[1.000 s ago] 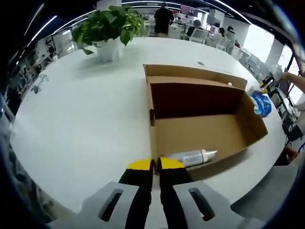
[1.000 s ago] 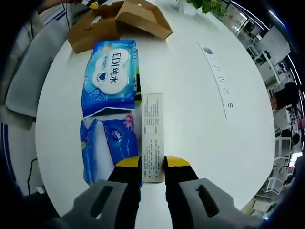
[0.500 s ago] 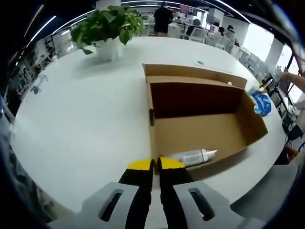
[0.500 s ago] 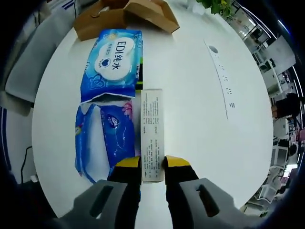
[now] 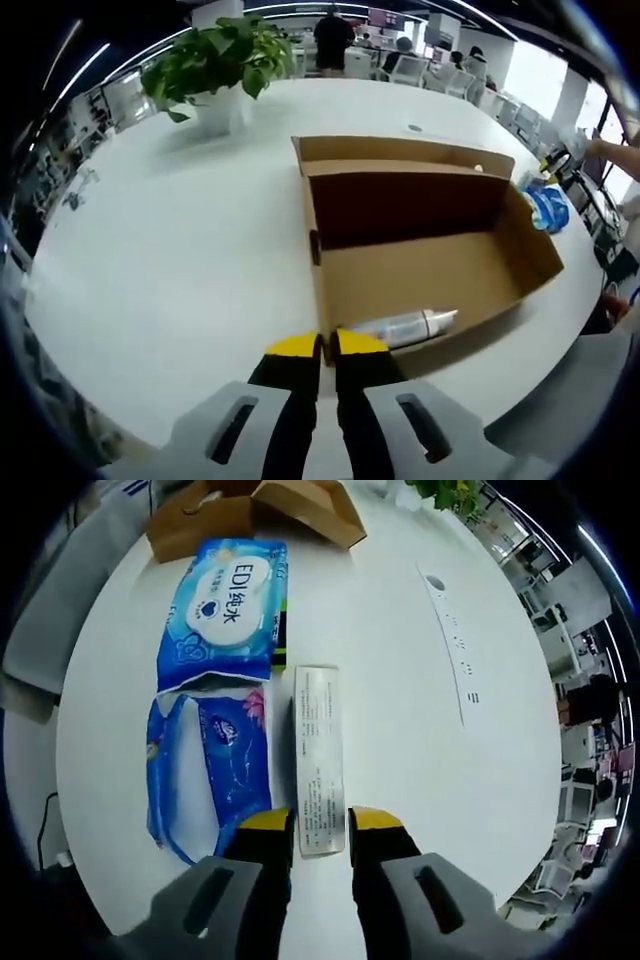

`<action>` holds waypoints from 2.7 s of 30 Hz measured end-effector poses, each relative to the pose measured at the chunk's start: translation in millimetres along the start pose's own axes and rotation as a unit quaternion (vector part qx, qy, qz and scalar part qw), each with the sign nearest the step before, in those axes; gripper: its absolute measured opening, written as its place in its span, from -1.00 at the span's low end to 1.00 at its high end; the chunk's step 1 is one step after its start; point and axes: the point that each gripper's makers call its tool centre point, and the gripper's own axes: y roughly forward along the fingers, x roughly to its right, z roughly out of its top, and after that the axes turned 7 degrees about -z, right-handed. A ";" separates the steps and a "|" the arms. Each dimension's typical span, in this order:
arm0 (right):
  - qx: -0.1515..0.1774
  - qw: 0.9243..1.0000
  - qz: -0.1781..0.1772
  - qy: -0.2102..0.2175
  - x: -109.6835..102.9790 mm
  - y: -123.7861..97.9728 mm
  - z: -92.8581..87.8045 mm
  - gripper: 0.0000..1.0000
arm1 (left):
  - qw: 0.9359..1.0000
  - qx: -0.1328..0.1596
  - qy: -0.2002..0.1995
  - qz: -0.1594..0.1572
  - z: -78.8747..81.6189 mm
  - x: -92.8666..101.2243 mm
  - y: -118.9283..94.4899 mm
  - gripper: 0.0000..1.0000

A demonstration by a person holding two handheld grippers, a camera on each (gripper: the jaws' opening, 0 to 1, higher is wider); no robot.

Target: Operate the shoe box by opening the lid, removing the specified soft item, and placing it in the target area until the item is outside and the box remains undamaged.

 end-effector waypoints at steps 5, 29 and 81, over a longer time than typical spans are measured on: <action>0.006 0.999 -0.031 0.026 6.0 -11.7 2.1 -0.50 | 1.000 0.002 0.014 0.002 0.9 -0.1 -0.4 -0.96; 0.096 0.966 -0.122 0.206 -33.4 -82.1 53.5 -0.05 | 0.995 0.012 0.097 -0.024 16.3 14.8 -11.2 -0.70; 0.188 0.872 -0.174 0.416 -199.8 -187.4 148.4 0.92 | 0.848 -0.176 0.443 -0.233 29.9 75.3 39.2 -0.03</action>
